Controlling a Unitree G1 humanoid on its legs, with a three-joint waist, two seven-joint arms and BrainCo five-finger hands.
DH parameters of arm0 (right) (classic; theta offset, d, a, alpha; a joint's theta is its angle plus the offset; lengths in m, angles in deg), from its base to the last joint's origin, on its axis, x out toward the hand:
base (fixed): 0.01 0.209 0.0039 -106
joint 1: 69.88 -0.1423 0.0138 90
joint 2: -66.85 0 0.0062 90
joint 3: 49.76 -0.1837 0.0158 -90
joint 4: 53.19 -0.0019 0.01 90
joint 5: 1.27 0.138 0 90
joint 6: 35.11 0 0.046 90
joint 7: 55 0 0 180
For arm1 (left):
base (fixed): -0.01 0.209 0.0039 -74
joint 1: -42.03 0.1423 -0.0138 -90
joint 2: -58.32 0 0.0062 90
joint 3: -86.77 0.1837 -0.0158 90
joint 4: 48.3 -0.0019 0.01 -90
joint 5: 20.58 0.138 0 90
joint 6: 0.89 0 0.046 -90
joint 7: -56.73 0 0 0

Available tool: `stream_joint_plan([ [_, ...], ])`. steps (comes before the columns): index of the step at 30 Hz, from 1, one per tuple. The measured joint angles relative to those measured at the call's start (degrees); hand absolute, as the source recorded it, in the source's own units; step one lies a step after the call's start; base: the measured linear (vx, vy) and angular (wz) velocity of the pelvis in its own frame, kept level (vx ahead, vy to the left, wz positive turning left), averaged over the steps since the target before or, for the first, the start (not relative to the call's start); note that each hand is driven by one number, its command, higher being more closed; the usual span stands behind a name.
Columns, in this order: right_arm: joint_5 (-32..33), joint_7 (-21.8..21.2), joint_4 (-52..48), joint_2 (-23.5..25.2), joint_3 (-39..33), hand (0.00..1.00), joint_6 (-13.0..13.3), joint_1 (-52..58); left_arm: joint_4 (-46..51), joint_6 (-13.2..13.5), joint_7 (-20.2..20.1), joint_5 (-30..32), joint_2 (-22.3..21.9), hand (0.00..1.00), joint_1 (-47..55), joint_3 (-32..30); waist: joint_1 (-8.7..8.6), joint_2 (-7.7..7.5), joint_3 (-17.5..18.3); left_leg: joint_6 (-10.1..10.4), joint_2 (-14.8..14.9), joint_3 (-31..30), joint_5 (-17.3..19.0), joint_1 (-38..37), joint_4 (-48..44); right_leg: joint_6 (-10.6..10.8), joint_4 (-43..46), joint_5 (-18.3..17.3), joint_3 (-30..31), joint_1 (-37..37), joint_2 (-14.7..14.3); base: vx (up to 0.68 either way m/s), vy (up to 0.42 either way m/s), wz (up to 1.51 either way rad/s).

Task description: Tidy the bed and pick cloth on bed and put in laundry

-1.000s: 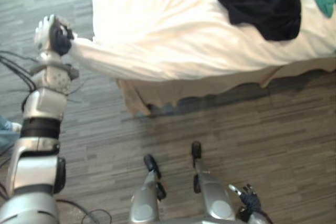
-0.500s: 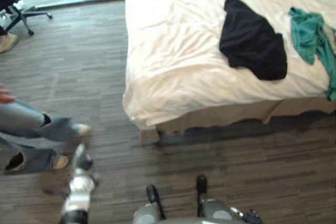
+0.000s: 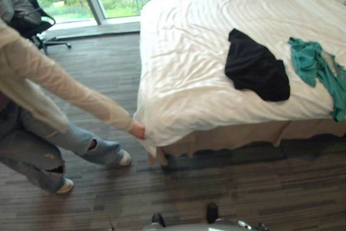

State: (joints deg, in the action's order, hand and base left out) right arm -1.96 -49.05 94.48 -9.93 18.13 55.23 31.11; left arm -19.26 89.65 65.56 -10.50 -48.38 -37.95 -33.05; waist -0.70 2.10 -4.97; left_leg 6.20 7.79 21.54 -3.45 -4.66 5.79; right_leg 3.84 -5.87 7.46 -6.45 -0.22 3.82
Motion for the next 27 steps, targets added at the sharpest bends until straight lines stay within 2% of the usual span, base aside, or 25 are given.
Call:
stream_joint_plan([
  [10,-0.02,0.04,1.63,-0.07,0.03,0.00,-0.81,-0.60,-0.17,-0.07,0.02,-2.06,1.08,0.00,-0.03,3.18,0.00,-0.86,0.69,-0.20,-0.43,-1.12,0.65,-0.69,-0.27,0.56,0.01,-0.61,-1.05,1.04,0.39,0.01,0.001,0.04],
  [21,-1.16,-0.05,1.77,0.14,-0.26,0.00,-0.89,-0.90,-0.24,-0.06,-0.07,-7.28,1.50,0.00,-0.08,3.04,-0.11,-1.50,1.08,0.00,-0.88,-1.15,1.81,-3.05,-0.41,0.68,0.01,-0.96,-0.98,3.21,0.71,0.00,0.000,0.00],
  [23,-1.18,-0.07,1.81,0.29,-0.76,0.00,-0.89,-0.90,-0.24,-0.08,-0.10,-7.90,1.47,0.00,-0.07,1.70,-0.14,-1.53,1.07,-0.06,-0.93,-1.15,1.87,-3.11,-0.41,0.63,0.00,-1.05,-1.04,3.26,0.77,0.00,0.000,0.00],
  [27,-1.22,-0.09,2.38,0.59,-2.67,0.00,-0.90,-0.68,-0.10,-0.14,-0.10,-9.72,2.52,0.00,-1.24,-5.42,-0.26,-1.43,1.05,-0.03,-0.87,-1.19,2.28,-3.94,-0.41,0.56,-0.01,-1.34,-1.18,4.13,0.74,0.00,0.000,0.00],
])
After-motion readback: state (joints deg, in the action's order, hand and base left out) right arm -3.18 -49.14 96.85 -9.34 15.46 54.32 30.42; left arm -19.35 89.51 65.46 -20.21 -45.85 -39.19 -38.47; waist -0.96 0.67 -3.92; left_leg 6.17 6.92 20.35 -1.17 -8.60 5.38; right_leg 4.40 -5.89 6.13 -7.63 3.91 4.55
